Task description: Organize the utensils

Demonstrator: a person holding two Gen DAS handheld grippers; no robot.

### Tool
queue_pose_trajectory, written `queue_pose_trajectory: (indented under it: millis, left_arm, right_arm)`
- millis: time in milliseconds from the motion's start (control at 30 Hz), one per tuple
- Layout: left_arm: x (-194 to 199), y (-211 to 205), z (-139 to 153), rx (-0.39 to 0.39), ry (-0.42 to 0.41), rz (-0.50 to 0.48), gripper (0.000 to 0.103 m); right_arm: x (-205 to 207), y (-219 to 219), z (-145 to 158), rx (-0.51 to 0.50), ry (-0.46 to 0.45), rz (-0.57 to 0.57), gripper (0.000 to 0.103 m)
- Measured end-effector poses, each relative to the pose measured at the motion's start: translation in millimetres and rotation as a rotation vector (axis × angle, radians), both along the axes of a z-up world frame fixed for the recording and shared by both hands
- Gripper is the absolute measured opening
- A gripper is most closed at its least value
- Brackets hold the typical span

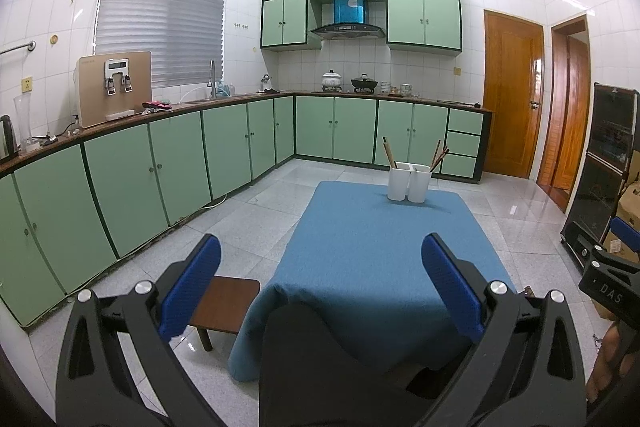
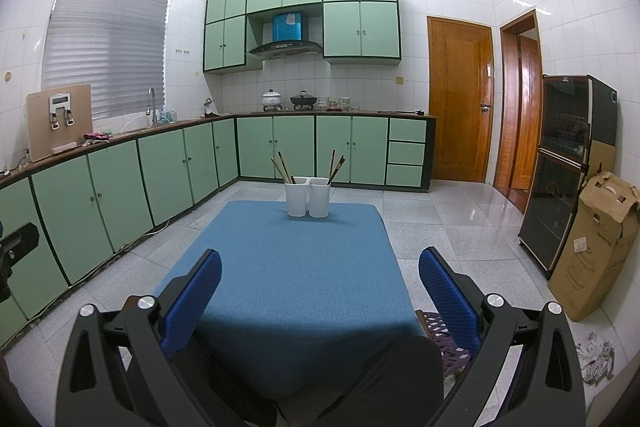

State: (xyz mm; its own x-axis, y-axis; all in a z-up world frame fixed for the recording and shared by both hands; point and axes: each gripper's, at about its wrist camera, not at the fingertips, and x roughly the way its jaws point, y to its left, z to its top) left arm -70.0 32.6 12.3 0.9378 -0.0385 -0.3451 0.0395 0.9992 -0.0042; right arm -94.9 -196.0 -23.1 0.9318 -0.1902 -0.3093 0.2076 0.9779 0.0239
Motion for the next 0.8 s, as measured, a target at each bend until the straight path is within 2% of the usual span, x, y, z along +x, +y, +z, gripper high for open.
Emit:
queue_pose_trajectory:
  millis: [800]
  left_arm:
    - [-1.1, -1.2, -3.3, -0.006, 0.003, -0.004, 0.097]
  right_arm:
    - [-0.5, 2.9, -0.5, 0.001, -0.002, -0.002, 0.097]
